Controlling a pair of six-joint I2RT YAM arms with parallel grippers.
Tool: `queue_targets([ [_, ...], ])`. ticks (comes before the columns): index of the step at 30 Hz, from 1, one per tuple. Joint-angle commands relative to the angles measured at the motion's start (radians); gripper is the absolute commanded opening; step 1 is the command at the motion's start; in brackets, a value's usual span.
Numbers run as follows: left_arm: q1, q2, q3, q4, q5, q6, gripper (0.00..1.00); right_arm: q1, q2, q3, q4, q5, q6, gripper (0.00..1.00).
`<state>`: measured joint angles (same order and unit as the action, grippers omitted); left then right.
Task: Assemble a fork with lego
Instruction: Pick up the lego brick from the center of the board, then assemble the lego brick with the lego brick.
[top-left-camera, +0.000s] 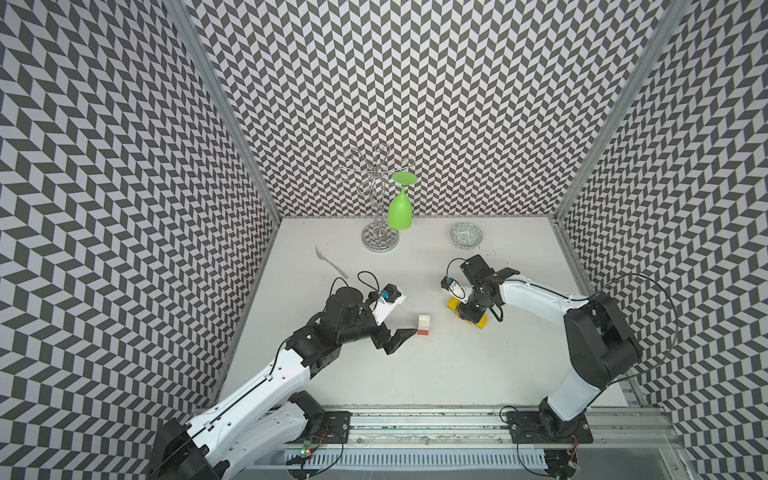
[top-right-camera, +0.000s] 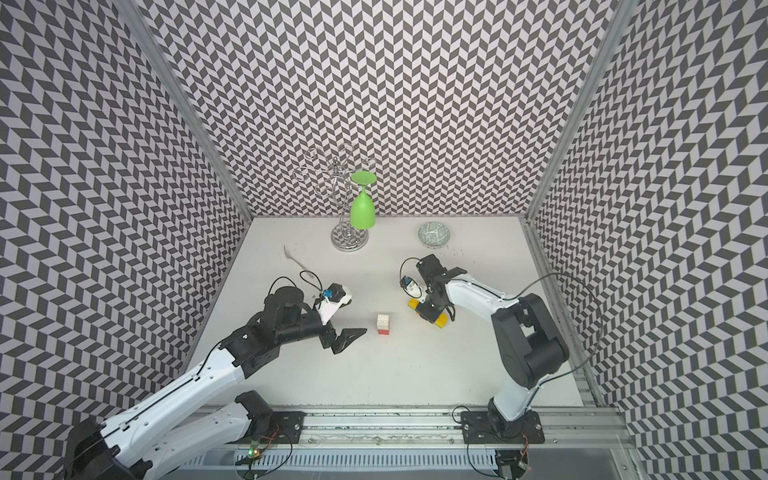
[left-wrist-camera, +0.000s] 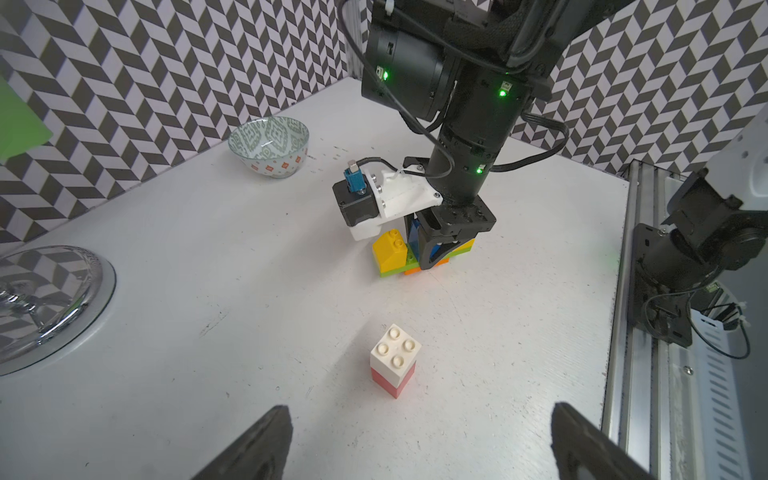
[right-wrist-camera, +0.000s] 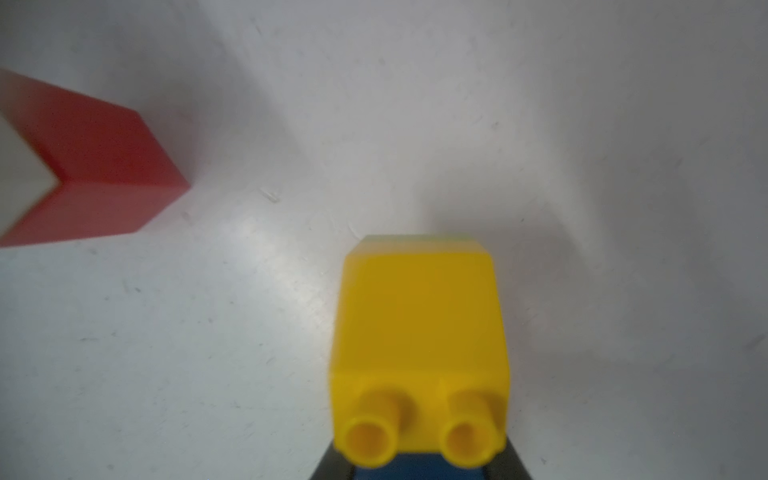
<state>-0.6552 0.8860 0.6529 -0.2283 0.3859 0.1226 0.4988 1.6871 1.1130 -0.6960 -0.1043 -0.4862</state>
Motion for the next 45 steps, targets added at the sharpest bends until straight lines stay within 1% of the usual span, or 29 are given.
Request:
queue_targets([
  [1,0.036,-0.042,0.043,0.025,-0.016,-0.057,0.99,0.043,-0.065,0.080,-0.036,-0.009,-0.011,0.00],
  [5,0.138,-0.096,0.050,0.040,0.005,-0.139,0.99,0.087,-0.086,0.154,-0.096,0.020,-0.031,0.00],
  [7,0.203,-0.120,0.047,0.047,0.023,-0.182,0.99,0.121,-0.095,0.184,-0.123,0.020,-0.063,0.00],
  [9,0.254,-0.138,0.042,0.042,0.016,-0.222,0.98,0.163,-0.101,0.207,-0.145,0.024,-0.098,0.00],
  [15,0.304,-0.145,0.021,0.003,-0.110,-0.280,0.99,0.240,-0.065,0.301,-0.224,0.022,-0.162,0.00],
  [18,0.329,-0.144,0.000,0.003,-0.153,-0.311,0.99,0.267,-0.022,0.348,-0.263,0.053,-0.174,0.00],
  [24,0.354,-0.142,-0.044,0.018,-0.169,-0.330,0.99,0.311,0.054,0.400,-0.302,0.089,-0.187,0.00],
  [32,0.363,-0.137,-0.087,0.043,-0.187,-0.334,0.99,0.339,0.104,0.441,-0.290,0.053,-0.190,0.00],
  [45,0.382,-0.128,-0.105,0.043,-0.230,-0.331,0.99,0.353,0.152,0.429,-0.277,0.030,-0.186,0.00],
])
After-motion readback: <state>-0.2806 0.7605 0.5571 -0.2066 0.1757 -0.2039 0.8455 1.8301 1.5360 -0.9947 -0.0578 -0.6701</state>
